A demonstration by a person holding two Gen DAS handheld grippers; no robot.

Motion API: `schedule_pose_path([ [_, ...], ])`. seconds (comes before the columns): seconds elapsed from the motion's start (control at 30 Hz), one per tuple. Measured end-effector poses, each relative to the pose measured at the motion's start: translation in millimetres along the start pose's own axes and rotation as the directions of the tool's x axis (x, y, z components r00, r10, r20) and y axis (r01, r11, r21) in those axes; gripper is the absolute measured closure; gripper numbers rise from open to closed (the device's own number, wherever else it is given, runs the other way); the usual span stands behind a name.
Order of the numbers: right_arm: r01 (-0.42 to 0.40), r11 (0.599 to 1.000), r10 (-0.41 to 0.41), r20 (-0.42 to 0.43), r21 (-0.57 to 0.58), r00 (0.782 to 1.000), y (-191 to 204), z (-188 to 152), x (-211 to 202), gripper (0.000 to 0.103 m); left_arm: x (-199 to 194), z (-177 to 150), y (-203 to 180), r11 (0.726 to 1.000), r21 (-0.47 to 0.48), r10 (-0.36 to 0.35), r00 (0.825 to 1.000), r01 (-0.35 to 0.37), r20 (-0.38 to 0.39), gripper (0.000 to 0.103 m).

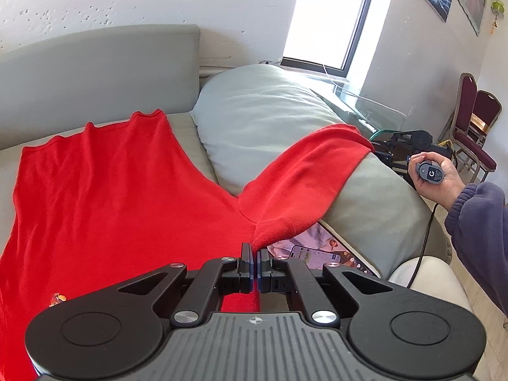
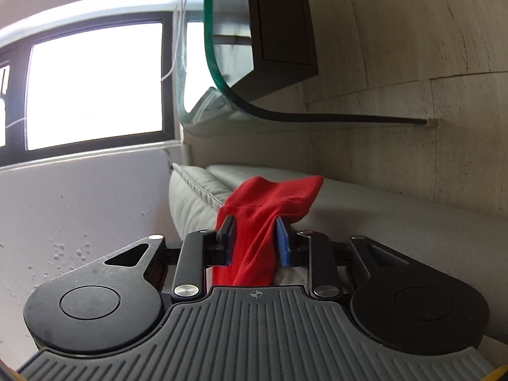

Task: Fold clothes

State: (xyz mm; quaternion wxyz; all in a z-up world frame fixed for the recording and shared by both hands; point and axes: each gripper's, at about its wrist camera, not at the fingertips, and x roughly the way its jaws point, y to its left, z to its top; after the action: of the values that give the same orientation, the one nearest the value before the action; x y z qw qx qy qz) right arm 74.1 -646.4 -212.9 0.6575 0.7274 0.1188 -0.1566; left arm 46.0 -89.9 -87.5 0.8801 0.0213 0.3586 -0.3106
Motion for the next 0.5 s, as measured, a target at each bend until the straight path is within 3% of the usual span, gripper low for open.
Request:
schedule_pose_path([
  [0.1, 0.049, 0.995, -0.047, 0.018, -0.089, 0.999, 17, 2, 0, 0.102, 1, -1, 0, 1.000, -0.004, -0.010, 1.000, 0.010, -0.007, 0.102],
  [0.23, 0.033, 0.987, -0.019, 0.088, -0.155, 0.996, 47, 5, -11, 0.103, 0, -2, -5, 0.999, 0.002, -0.040, 0.999, 0.040, -0.011, 0.102],
  [0.37, 0.062, 0.968, -0.014, 0.192, -0.243, 0.981, 76, 10, -27, 0.103, 8, -11, -25, 0.995, 0.090, -0.036, 0.999, 0.039, -0.037, 0.102],
  [0.5, 0.165, 0.937, -0.108, 0.192, -0.309, 0.976, 83, 13, -28, 0.103, 38, -36, -52, 0.967, 0.254, 0.040, 0.990, -0.004, -0.137, 0.102],
])
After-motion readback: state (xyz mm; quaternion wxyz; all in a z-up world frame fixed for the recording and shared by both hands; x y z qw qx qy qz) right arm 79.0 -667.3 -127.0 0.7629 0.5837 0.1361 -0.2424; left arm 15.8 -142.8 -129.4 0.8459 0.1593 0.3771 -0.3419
